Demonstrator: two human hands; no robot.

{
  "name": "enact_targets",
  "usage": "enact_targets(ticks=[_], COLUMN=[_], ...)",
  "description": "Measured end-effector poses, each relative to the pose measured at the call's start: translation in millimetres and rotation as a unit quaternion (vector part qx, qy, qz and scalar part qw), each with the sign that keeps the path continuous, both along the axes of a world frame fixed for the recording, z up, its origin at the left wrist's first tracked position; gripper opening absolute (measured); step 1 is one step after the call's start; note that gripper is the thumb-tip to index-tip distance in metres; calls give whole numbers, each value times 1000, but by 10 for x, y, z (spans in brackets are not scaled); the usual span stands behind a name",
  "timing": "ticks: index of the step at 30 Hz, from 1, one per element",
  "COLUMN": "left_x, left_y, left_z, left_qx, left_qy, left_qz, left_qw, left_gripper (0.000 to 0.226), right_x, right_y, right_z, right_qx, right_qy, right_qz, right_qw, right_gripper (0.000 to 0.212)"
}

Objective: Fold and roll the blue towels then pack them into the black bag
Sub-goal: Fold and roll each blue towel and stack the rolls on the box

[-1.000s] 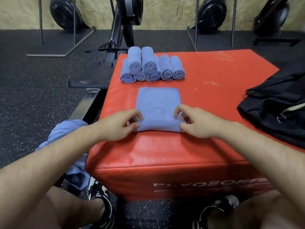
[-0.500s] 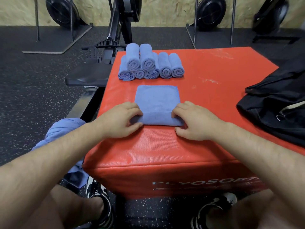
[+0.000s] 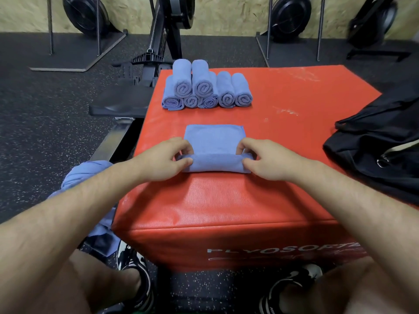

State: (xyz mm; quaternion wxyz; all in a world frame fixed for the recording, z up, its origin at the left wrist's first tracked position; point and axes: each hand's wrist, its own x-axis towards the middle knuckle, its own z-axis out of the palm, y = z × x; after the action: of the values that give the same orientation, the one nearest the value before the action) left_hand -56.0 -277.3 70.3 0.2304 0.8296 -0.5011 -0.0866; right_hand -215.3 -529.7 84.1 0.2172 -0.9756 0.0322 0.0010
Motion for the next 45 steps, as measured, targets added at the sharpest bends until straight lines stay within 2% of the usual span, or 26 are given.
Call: enact_targets(ticks=[3,5,9,11,13,17,20,24,29,31,33,34,37,39,43,45], left_x=[92,86,49,83,154,241,281,324,406,411,427,447,525,557,591,591], left_y=[-43,-86,-134,-108,-101,-141,-164,-243,-335,-400,-434,-441,-452,-482,-516,-506], left_z=[-58,-15,59,35,9,-6,64,43,64,114,130,108,-3,-30,-2,-20], left_qx=[-37,-40,-25,-13,21,27,33,46,-41,-45,-39,-27,43,51,61,45], left_qy=[-101,-129,-151,-165,-174,-141,-71,-9,-76,-115,-138,-148,-174,-146,-33,-7], left_qz=[-7,-24,-60,-73,-78,-71,-60,-42,-59,-81,-86,-87,-85,-77,-74,-71], left_qw=[994,991,986,984,981,987,995,998,995,989,986,985,980,985,995,996], left_gripper=[13,18,26,29,43,42,39,48,29,26,22,24,60,64,67,61], right_x=[68,102,106,114,164,260,295,367,475,506,517,525,576,601,531,512], right_y=[-11,12,75,54,12,-31,-80,-149,-191,-182,-176,-191,-265,-283,-346,-354], right_z=[-76,-71,-49,-50,-54,-27,54,53,46,81,86,74,18,-23,-50,-62], right_qx=[-80,-102,-144,-176,-196,-164,-54,-16,-55,-88,-121,-135,-175,-149,5,44], right_qy=[-94,-128,-116,-94,-76,-56,-18,20,-70,-93,-91,-86,-51,-55,-54,-39], right_qz=[3,24,59,70,72,65,41,30,55,75,95,100,96,92,62,53], right_qw=[992,986,981,977,975,983,998,999,995,989,984,982,979,983,997,997], right_gripper=[20,25,20,30,38,36,40,23,22,26,21,22,49,50,39,33])
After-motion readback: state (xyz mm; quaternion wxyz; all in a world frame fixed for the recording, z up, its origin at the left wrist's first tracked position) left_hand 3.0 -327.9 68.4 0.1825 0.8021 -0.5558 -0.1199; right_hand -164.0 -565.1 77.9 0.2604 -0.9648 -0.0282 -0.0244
